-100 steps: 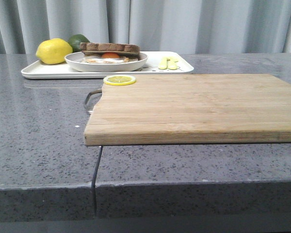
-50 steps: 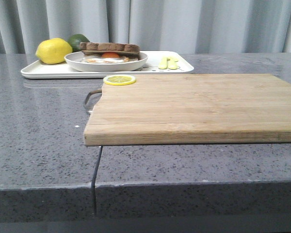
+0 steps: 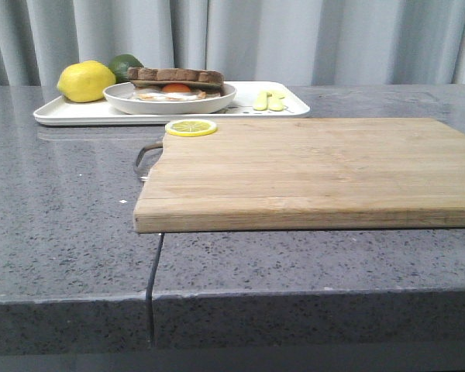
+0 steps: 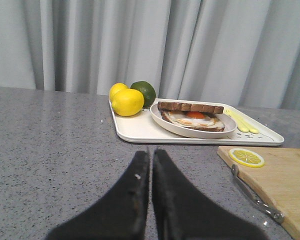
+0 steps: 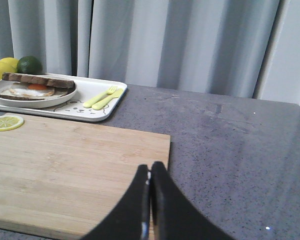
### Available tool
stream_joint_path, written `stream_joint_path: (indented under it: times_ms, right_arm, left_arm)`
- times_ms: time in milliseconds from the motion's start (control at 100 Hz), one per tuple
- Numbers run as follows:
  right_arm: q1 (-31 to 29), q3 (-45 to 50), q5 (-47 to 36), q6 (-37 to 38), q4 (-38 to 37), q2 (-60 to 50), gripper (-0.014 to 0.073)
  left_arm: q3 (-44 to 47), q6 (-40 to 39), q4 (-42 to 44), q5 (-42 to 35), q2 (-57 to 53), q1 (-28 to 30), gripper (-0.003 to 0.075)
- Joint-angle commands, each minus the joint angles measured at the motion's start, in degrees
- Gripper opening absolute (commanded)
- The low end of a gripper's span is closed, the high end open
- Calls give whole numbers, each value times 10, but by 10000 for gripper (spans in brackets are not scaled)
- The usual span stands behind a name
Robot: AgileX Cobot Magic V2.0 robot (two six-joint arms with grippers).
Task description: Place bread and move sandwich to tray
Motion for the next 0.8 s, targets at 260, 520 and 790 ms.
stream_joint_path:
  times_ms: [260, 520, 790]
  right_arm:
    - [-4, -14, -42, -6, -8, -9, -67]
    - [-4, -14, -42, -6, -8, -9, -67]
    - [-4, -14, -42, -6, -8, -9, -67]
  left_arm:
    - [-14, 1, -8, -35, 7, -6, -19]
    - [-14, 1, -8, -35, 7, -6, -19]
    - [-14, -17, 72, -34, 7, -6, -19]
